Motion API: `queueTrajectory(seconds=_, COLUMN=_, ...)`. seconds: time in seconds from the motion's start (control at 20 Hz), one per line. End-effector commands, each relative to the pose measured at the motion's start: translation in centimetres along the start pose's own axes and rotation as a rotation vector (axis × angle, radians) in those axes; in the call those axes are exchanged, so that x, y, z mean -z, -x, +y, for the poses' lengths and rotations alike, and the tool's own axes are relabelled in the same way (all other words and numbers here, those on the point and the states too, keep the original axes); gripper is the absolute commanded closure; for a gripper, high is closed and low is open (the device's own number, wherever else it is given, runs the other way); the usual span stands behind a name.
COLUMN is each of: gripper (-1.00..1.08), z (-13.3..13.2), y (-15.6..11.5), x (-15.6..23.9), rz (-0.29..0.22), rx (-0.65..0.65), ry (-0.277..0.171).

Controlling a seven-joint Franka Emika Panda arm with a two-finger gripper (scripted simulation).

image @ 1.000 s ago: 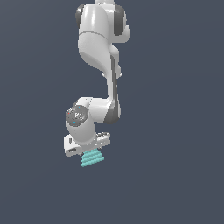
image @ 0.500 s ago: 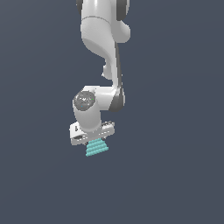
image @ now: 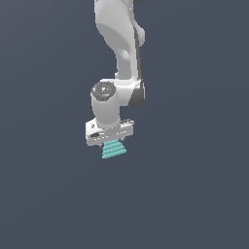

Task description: Pick up the object and move it to a goal position.

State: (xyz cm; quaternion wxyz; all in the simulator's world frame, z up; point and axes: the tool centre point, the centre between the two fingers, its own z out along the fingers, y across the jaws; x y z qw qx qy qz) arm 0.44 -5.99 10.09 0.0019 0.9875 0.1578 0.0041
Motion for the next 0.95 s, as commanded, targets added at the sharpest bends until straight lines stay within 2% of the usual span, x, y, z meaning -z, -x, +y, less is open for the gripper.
queueTrajectory(seconds=0.0, gripper=1.08, z=-1.2, y=1.2, x=0.9, rz=-0.001, rx=0.001, ry=-0.001)
queueTrajectory(seconds=0.45, gripper=1.08, z=-4.3, y=4.2, x=3.5, rz=-0.006, rx=0.003, ry=-0.003)
queueTrajectory(seconds=0.9, gripper=1.08, z=-5.5, y=5.3, x=4.5, rz=-0.008, rx=0.003, ry=-0.005)
